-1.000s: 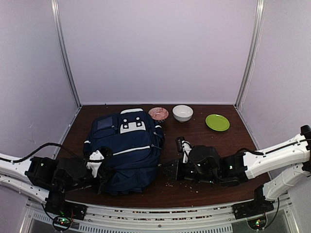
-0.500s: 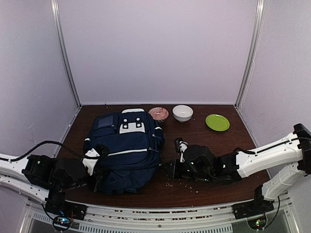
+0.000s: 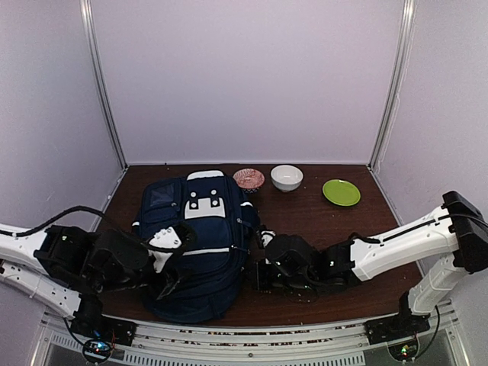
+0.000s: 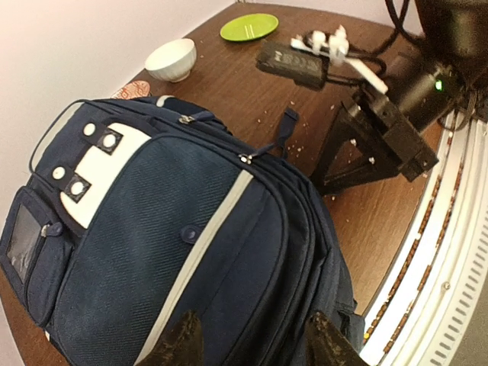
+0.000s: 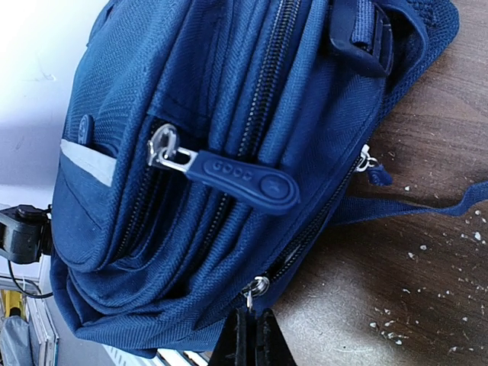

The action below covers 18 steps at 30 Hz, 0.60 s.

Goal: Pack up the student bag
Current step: Zip the student bag at the center of the board.

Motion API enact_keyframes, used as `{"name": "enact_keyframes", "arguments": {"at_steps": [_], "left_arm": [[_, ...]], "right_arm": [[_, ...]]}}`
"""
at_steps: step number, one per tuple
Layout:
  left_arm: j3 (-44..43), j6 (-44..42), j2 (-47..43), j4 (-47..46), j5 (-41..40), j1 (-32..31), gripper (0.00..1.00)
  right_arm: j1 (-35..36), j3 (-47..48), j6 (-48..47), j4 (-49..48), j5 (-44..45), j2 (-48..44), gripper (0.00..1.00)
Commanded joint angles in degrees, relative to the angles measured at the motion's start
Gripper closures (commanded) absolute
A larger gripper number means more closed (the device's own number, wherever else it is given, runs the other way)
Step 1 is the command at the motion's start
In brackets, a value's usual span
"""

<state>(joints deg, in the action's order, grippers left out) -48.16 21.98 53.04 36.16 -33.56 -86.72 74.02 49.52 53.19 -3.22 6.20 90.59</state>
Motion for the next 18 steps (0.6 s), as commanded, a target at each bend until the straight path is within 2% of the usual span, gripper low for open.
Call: {"name": "enact_keyframes", "arguments": {"at_steps": [1,3,7,10,13,18], "left_arm": [[-0.51,-4.29,6.9,-4.53,0.29,-0.38,0.19],[-0.66,-4.92,9.73,-6.91,-0.17,-0.35,0.16],[-1.12,-5.6,12.86,-10.18,0.16,-0.34,0.14],[-1.47,-5.84,14.11,-11.08,1.37,-0.38,0.14],[-2.96,-6.1,16.26,-11.03,1.99,-1.34,0.15],[-8.92,-6.44,24.15,-8.21,-1.53,-3.47,0.14]], "right_arm": [[0.4,1.62,-2.06,-2.67,-2.67,-0.86,0.95],[0.48,0.97,-2.52,-2.3,-3.13,-2.34,0.75],[0.53,-1.6,-3.09,1.0,-2.51,-7.64,0.52],[0.53,-5.38,-3.01,3.44,-0.73,-13.94,0.45],[0.51,-10.18,-2.43,5.73,4.51,-21.03,0.43],[-1.07,-17.85,-0.96,6.42,10.58,-29.75,0.42]]}}
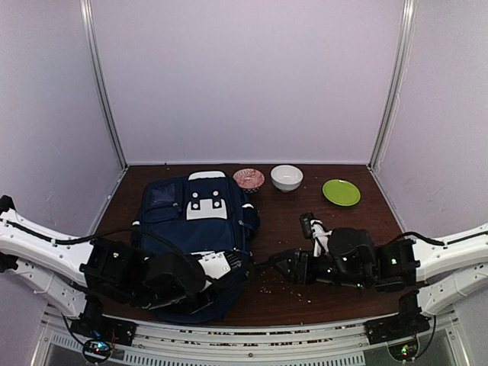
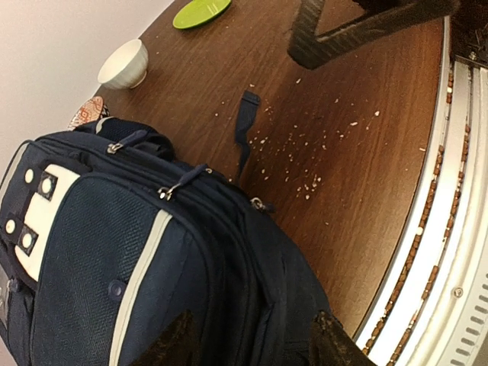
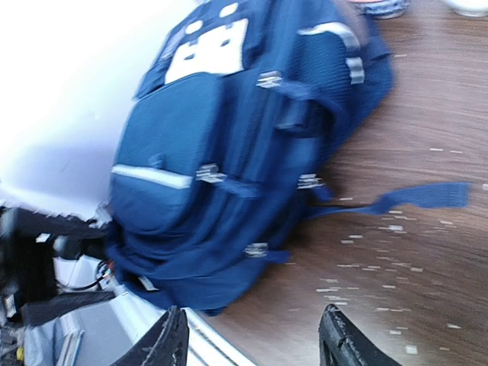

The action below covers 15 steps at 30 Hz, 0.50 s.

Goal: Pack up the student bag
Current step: Zip the student bag at the center of the board, then adjust the student bag at the center of the board.

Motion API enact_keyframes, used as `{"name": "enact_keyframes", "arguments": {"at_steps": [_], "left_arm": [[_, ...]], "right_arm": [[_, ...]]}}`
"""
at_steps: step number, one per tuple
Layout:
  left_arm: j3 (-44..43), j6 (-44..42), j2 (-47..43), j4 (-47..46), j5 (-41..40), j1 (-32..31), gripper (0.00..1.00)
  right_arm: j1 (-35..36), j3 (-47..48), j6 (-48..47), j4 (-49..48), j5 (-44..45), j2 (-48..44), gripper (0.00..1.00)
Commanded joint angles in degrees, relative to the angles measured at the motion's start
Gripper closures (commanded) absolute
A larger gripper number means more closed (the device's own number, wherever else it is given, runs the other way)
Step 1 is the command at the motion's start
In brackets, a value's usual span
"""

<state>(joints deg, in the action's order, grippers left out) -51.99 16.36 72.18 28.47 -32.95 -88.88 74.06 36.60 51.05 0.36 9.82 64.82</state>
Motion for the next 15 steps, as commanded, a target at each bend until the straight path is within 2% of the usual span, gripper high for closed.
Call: {"name": "enact_keyframes", "arguments": {"at_steps": [1,4,8,11,15], "left_arm": [[-6.68,-0.34,6.84,0.72,-2.5,-1.64,0.14],[-9.15,0.09,10.89,0.7,-1.05,-2.14,0.14],[-10.22,1.92,16.64,1.8,-3.86,-2.09,0.13],[-8.38,3.84,18.73,1.46,-7.23,-1.45,0.13],[-3.87,5.31,17.94,-0.77,-6.5,1.28,0.17]], "right_arm": [[-1.3,-6.05,1.62,2.6,7.77,-5.2,0.42],[-2.12,-8.51,2.57,1.17,9.05,-7.14,0.42],[-3.01,-10.04,3.01,-1.31,8.67,-6.99,0.43],[-3.55,-9.34,2.39,-3.15,7.6,-5.6,0.43],[-4.37,-6.48,0.12,-4.79,6.18,-3.12,0.43]]}}
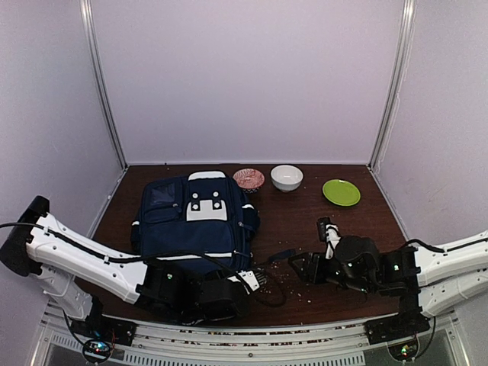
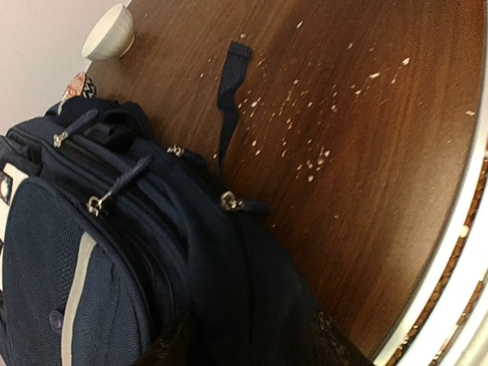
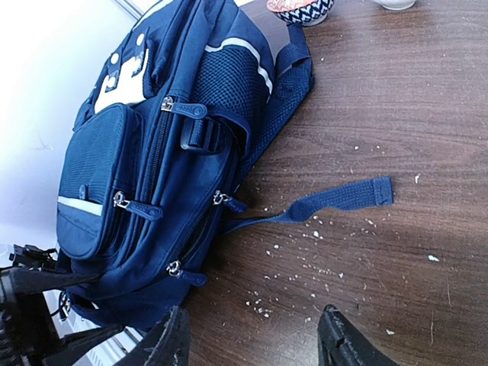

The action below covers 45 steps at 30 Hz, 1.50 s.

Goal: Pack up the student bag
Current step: Adjust the student bag at the center of the board.

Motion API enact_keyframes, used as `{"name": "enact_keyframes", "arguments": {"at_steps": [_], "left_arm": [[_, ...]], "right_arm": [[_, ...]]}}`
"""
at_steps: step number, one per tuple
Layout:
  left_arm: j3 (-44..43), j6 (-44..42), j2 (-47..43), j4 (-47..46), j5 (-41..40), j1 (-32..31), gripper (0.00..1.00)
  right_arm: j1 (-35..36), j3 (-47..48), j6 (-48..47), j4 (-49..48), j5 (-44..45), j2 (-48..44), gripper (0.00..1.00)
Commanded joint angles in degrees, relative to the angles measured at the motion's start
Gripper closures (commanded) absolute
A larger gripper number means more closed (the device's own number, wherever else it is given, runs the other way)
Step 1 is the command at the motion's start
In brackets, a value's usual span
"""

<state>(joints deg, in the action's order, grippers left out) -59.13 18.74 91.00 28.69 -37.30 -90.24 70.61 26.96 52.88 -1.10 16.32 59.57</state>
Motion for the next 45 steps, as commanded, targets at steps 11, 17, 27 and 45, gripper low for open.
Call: {"name": "enact_keyframes", "arguments": {"at_steps": [11,17,27,45], "left_arm": [[8.92,13.23,-5.99,3.7,-8.0,3.49,0.68],[13.26,21.83,-13.77,8.63,-9.77,3.35,1.0],[16.92,30.42,-20.91,16.65,-11.86,2.52,1.0],[16.31,40.56,-29.03,28.25,-18.0,0.23,1.0]], "right_arm": [[-9.34,13.88,-4.22,-14.23,-9.93,18.84,0.44],[-13.4,20.48,0.23,-20.51,-15.41,29.01,0.44],[-17.04,31.2,12.56,-28.01,-24.83,44.62,0.43],[-13.47,36.57,7.97,-19.14,-26.44,36.24,1.0]]}}
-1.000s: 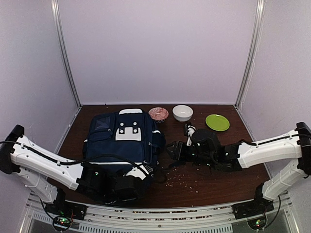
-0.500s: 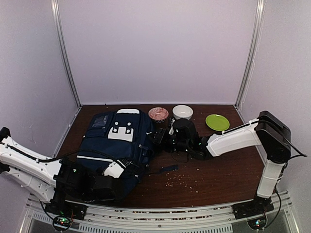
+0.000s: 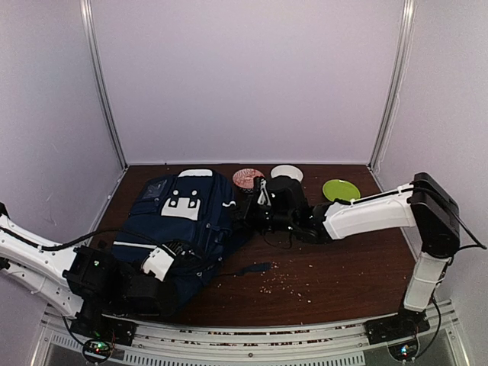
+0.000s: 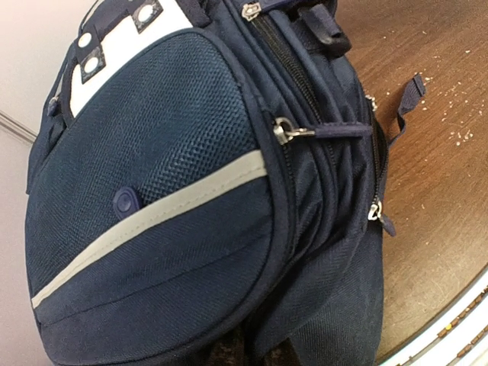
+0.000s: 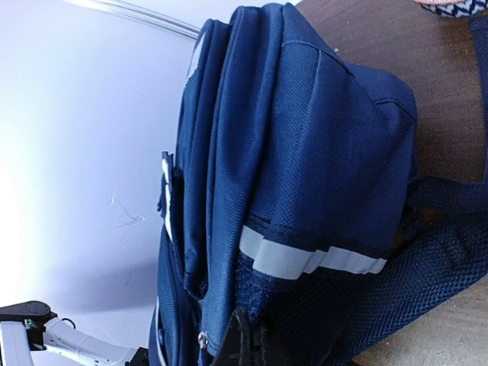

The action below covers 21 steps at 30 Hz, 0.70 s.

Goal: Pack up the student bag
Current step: Adjust the student bag at the center of the board.

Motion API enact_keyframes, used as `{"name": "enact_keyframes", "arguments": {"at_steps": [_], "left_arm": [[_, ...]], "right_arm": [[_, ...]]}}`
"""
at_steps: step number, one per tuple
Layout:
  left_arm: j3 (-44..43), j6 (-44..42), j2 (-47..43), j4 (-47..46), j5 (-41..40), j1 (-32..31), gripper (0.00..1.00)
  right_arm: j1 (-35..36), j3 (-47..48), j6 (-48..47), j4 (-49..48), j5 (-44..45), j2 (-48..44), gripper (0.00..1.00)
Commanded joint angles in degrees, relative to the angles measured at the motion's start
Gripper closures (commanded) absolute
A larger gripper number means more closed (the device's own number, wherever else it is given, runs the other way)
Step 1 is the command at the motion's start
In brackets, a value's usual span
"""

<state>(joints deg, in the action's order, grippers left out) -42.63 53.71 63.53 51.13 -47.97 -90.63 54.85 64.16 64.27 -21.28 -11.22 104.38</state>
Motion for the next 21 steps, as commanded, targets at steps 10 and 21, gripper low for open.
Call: {"name": "enact_keyframes", "arguments": {"at_steps": [10,21], "left_arm": [[-0.82,4.38,-1.71,5.82,-8.33,-0.42,1.0],[1.12,-17.06,-0.58,-18.66,-12.24,2.65,1.0]], "right_arm": [[7.42,-12.09,-5.59,6.15,9.24,-25.55,1.0],[9.66,-29.51,-4.93,13.95,22.62,-39.86,1.0]]}}
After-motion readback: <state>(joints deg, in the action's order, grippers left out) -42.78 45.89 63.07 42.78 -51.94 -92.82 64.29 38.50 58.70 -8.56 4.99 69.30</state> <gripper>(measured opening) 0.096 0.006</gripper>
